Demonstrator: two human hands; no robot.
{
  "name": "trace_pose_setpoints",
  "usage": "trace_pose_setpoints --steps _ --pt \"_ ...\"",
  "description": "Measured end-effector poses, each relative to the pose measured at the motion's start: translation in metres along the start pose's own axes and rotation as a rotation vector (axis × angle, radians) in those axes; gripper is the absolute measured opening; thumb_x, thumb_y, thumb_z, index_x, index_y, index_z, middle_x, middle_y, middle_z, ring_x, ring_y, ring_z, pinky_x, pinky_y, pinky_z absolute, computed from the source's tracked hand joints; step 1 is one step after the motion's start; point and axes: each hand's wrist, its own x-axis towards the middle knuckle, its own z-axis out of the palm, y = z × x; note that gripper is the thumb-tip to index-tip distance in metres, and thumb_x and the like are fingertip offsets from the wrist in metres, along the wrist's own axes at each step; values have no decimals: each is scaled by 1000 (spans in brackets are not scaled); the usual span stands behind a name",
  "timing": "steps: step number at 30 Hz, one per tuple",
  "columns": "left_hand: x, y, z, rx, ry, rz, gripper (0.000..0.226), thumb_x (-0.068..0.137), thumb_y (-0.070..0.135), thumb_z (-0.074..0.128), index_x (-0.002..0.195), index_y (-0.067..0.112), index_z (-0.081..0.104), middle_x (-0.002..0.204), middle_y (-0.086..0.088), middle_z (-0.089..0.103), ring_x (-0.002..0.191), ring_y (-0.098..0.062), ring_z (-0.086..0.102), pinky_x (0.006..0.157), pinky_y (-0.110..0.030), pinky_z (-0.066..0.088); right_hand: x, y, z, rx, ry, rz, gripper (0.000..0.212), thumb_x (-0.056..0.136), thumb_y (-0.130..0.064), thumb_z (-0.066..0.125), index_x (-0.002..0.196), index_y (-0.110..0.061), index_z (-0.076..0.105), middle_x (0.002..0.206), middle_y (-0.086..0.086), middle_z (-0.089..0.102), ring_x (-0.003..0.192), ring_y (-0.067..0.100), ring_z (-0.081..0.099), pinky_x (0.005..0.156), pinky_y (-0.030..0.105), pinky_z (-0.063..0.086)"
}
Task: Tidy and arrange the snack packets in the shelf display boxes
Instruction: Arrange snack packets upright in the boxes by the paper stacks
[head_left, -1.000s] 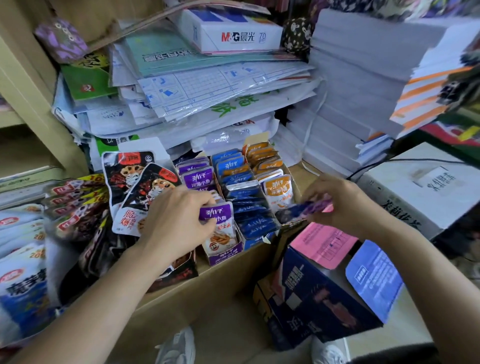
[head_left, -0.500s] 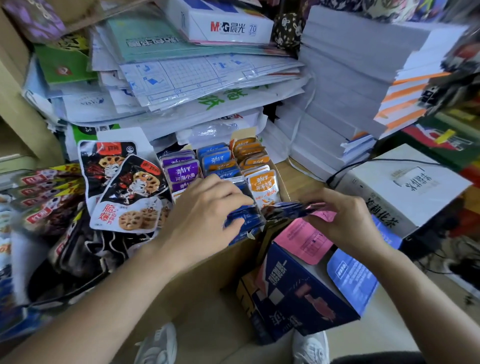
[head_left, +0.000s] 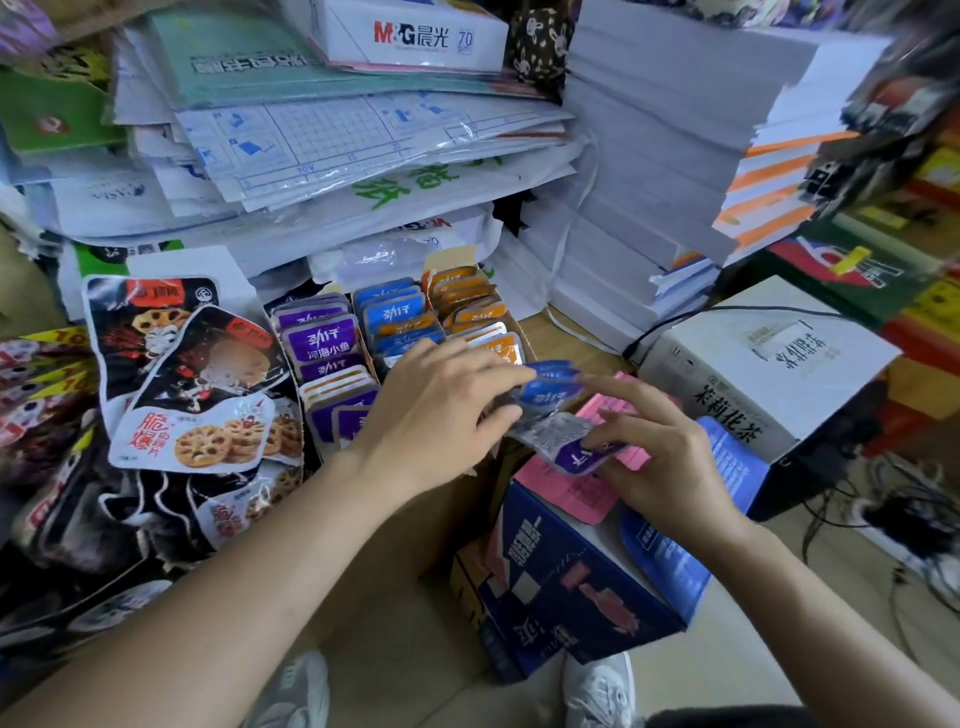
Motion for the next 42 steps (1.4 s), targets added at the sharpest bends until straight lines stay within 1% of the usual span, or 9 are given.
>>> trace_pose_setpoints --steps 4,10,17,22,27,33,36,39,42 --pt "4 -6 -2 28 -21 -71 39 91 25 72 130 26 68 120 5 72 109 -22 65 89 -41 47 0 0 -3 -1 -38 32 28 69 15 78 81 -10 74 130 0 64 124 12 58 93 34 54" --pt "-6 -19 -29 19 -68 -118 47 96 29 65 141 33 57 132 12 65 120 -15 57 105 -40 40 11 -25 -22 214 120 354 30 84 -6 78 92 -33 68 83 -16 72 76 1 70 67 13 53" --pt "-48 -53 -75 68 -168 -232 29 84 38 77 113 40 73 98 21 68 92 -10 57 94 -43 43 30 -64 -27 593 84 464 18 82 -24 73 98 -16 68 86 4 75 73 21 74 64 24 57" --pt "-60 -67 -84 94 -79 -389 26 81 35 83 106 37 77 85 18 71 84 -12 62 98 -48 45 49 -91 5 813 -31 333 14 88 -11 69 101 -5 70 93 11 74 87 26 73 77 30 60" --pt "-66 -66 -91 -90 -15 -405 18 91 23 73 103 36 78 76 33 57 74 7 54 97 -43 46 61 -104 57 346 -240 24 16 94 -11 68 109 -12 73 103 -7 71 95 6 66 79 29 58" --pt "-78 -77 -104 -242 -403 -267 40 80 27 56 97 60 71 108 38 66 114 8 54 115 -33 17 62 -110 90 -17 -240 -93 58 83 -27 75 136 -19 53 131 -3 51 117 11 51 91 29 54" --pt "-78 -77 -106 -298 -299 -280 42 81 15 55 101 43 78 107 27 72 111 5 59 110 -29 36 62 -110 94 -164 -261 -213 71 86 -27 75 149 -20 44 144 -3 51 125 19 46 99 33 46" --pt "-67 -78 -106 -55 -137 -351 38 93 11 57 116 36 75 115 13 72 114 -11 58 104 -40 42 58 -106 98 -152 -295 -219 59 91 -41 66 144 -22 49 138 -8 55 126 19 45 95 37 44" --pt "-61 -79 -100 187 -330 -337 38 98 24 53 127 44 65 127 17 60 124 -15 36 107 -42 24 59 -104 100 -154 -301 -194 48 92 -56 57 128 -25 58 141 -7 52 131 21 41 99 39 41"
